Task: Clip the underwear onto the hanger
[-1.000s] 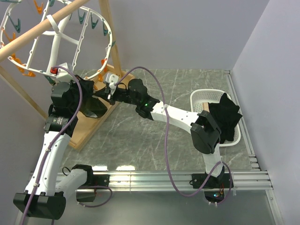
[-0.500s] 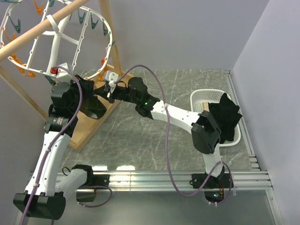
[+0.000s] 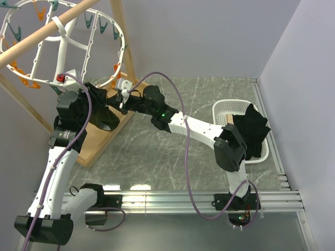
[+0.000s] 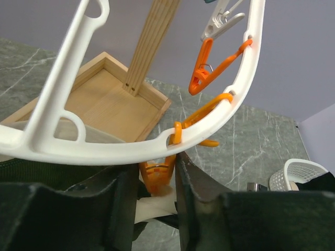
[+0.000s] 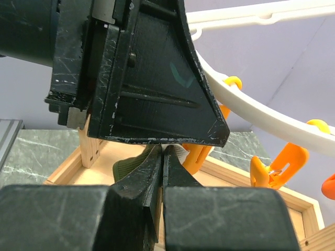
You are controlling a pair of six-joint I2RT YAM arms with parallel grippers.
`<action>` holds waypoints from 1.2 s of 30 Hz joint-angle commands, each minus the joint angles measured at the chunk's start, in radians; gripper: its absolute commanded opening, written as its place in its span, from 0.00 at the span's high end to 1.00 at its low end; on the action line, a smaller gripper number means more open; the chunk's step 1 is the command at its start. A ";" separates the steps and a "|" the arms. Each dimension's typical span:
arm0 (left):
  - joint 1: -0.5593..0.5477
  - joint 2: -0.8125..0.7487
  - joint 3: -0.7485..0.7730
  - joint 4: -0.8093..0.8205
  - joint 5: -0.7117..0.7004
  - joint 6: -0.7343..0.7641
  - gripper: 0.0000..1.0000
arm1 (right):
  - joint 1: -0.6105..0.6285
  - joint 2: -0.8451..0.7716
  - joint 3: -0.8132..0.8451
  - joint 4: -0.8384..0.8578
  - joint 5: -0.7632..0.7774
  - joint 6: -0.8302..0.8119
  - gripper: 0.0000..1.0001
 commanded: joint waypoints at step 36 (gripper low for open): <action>-0.005 -0.121 0.142 -0.134 0.219 0.066 0.01 | -0.080 -0.102 -0.011 -0.092 0.058 0.069 0.69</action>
